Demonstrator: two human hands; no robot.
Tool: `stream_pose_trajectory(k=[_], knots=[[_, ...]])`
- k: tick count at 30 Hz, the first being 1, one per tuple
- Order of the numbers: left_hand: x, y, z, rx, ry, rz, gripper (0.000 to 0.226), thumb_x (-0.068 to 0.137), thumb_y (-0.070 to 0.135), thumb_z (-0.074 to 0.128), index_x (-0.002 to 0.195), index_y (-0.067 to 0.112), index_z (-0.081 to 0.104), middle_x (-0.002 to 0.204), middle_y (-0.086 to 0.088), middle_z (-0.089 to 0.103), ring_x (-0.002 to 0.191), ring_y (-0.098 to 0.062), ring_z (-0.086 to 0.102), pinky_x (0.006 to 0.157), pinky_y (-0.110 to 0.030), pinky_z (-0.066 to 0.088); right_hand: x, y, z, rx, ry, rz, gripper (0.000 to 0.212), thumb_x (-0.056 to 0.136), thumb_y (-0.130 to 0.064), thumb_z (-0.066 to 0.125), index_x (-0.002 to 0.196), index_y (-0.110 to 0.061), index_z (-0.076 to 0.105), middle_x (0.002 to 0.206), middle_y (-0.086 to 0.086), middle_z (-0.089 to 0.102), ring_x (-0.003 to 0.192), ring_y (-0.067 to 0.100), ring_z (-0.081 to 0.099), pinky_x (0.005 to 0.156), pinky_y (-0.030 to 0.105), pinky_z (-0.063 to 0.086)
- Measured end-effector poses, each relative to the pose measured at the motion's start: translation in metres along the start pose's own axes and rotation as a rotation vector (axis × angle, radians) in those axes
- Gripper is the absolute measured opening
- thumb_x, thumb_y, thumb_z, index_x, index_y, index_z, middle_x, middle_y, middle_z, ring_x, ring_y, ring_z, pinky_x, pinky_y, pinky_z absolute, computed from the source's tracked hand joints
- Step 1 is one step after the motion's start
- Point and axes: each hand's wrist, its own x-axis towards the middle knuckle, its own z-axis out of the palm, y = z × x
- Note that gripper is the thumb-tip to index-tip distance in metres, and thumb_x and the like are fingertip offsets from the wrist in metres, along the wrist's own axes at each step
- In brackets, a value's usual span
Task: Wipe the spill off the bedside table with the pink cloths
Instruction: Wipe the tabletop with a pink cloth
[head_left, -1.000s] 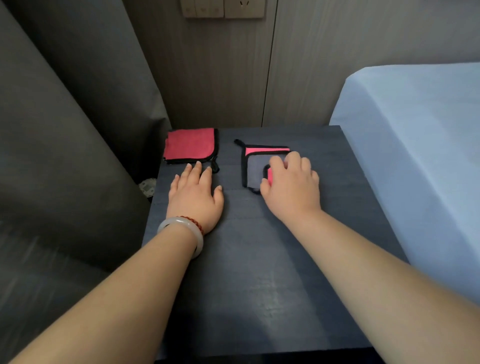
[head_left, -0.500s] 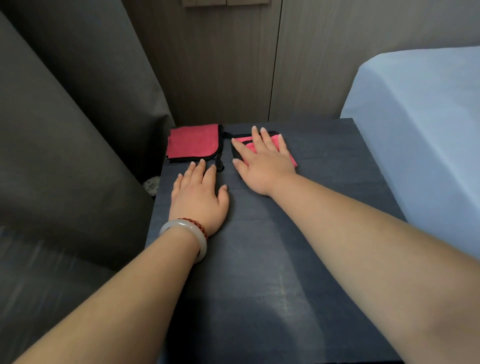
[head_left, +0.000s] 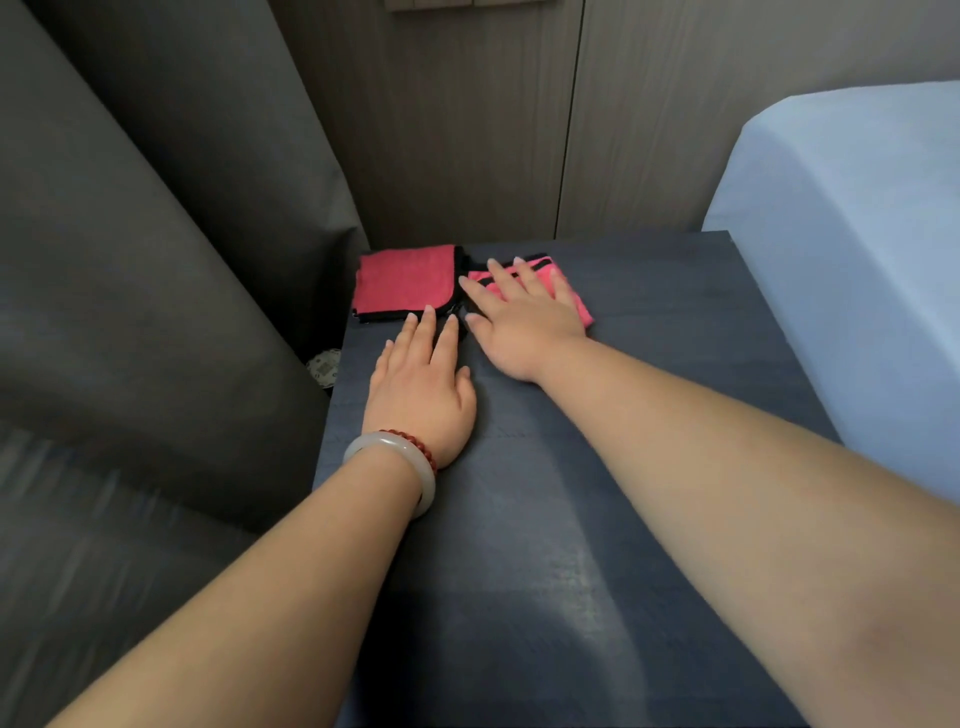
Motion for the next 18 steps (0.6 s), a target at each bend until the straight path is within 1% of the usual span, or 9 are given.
stream_pose_trajectory(k=[2, 3, 7, 9, 10, 12, 15, 17, 18], knots=[[0.001, -0.001, 0.000, 0.003, -0.007, -0.001, 0.058, 0.100, 0.034, 0.031, 0.155, 0.022, 0.015, 0.163, -0.002, 0.005, 0.149, -0.018, 0.000, 0.120, -0.037, 0.003, 0.007, 0.014, -0.004, 0.002, -0.019, -0.060, 0.053, 0.101, -0.052, 0.016, 0.152, -0.045, 0.007, 0.164, -0.009, 0.000, 0.150, 0.018, -0.005, 0.119, 0.050, -0.005], [0.000, -0.001, 0.000, 0.004, -0.016, -0.005, 0.058, 0.101, 0.035, 0.031, 0.155, 0.022, 0.014, 0.163, -0.001, 0.005, 0.149, -0.017, 0.000, 0.121, -0.037, 0.002, 0.010, 0.034, -0.008, -0.009, -0.019, -0.025, 0.054, 0.101, -0.052, 0.017, 0.153, -0.044, 0.008, 0.164, -0.008, 0.000, 0.150, 0.019, -0.004, 0.119, 0.050, -0.003], [0.002, 0.001, -0.001, 0.033, -0.057, 0.000, 0.056, 0.102, 0.035, 0.026, 0.155, 0.026, 0.012, 0.164, -0.002, -0.001, 0.149, -0.019, -0.006, 0.121, -0.038, -0.001, 0.005, 0.137, -0.021, 0.008, -0.018, 0.404, 0.058, 0.099, -0.054, 0.016, 0.154, -0.040, 0.007, 0.165, -0.003, -0.001, 0.150, 0.025, -0.004, 0.119, 0.053, -0.001], [0.003, 0.002, -0.001, 0.049, -0.072, -0.003, 0.055, 0.102, 0.035, 0.024, 0.155, 0.029, 0.011, 0.163, -0.003, -0.006, 0.149, -0.020, -0.010, 0.120, -0.039, -0.002, 0.000, 0.142, -0.021, 0.030, -0.031, 0.531, 0.058, 0.099, -0.055, 0.014, 0.154, -0.040, 0.004, 0.164, -0.002, -0.006, 0.150, 0.026, -0.009, 0.118, 0.054, -0.004], [0.004, 0.003, 0.000, 0.059, -0.077, -0.002, 0.055, 0.102, 0.035, 0.024, 0.155, 0.029, 0.010, 0.163, -0.003, -0.008, 0.149, -0.021, -0.012, 0.121, -0.039, -0.003, 0.000, 0.129, -0.019, 0.037, -0.035, 0.536, 0.058, 0.099, -0.054, 0.014, 0.154, -0.040, 0.003, 0.164, -0.002, -0.008, 0.150, 0.026, -0.011, 0.118, 0.055, -0.005], [0.006, 0.005, 0.000, 0.071, -0.091, 0.008, 0.056, 0.102, 0.034, 0.024, 0.155, 0.027, 0.008, 0.163, -0.004, -0.008, 0.148, -0.021, -0.013, 0.120, -0.039, -0.003, 0.000, 0.084, -0.012, 0.053, -0.015, 0.423, 0.057, 0.099, -0.054, 0.015, 0.153, -0.042, 0.003, 0.164, -0.004, -0.009, 0.150, 0.025, -0.011, 0.117, 0.057, -0.006], [0.014, 0.006, -0.002, 0.059, -0.106, 0.003, 0.058, 0.102, 0.035, 0.025, 0.156, 0.022, 0.007, 0.163, -0.003, -0.005, 0.149, -0.019, -0.011, 0.121, -0.038, -0.002, -0.017, 0.013, 0.002, 0.027, 0.018, 0.056, 0.054, 0.100, -0.052, 0.017, 0.152, -0.045, 0.008, 0.164, -0.010, -0.004, 0.150, 0.019, -0.009, 0.117, 0.054, -0.006], [0.021, 0.008, -0.001, 0.085, -0.114, -0.020, 0.062, 0.101, 0.039, 0.026, 0.156, 0.020, 0.004, 0.163, -0.003, -0.005, 0.149, -0.019, -0.011, 0.121, -0.039, -0.002, -0.023, 0.017, 0.004, 0.020, 0.008, -0.048, 0.052, 0.101, -0.052, 0.018, 0.152, -0.046, 0.011, 0.163, -0.012, 0.000, 0.150, 0.015, -0.005, 0.119, 0.049, -0.006], [0.023, 0.010, 0.000, 0.099, -0.126, -0.034, 0.063, 0.101, 0.042, 0.025, 0.156, 0.019, 0.003, 0.163, -0.003, -0.006, 0.149, -0.020, -0.011, 0.121, -0.040, -0.001, -0.022, 0.037, 0.001, 0.021, 0.011, -0.017, 0.052, 0.101, -0.052, 0.018, 0.152, -0.045, 0.012, 0.163, -0.012, 0.002, 0.150, 0.015, -0.004, 0.119, 0.048, -0.005]])
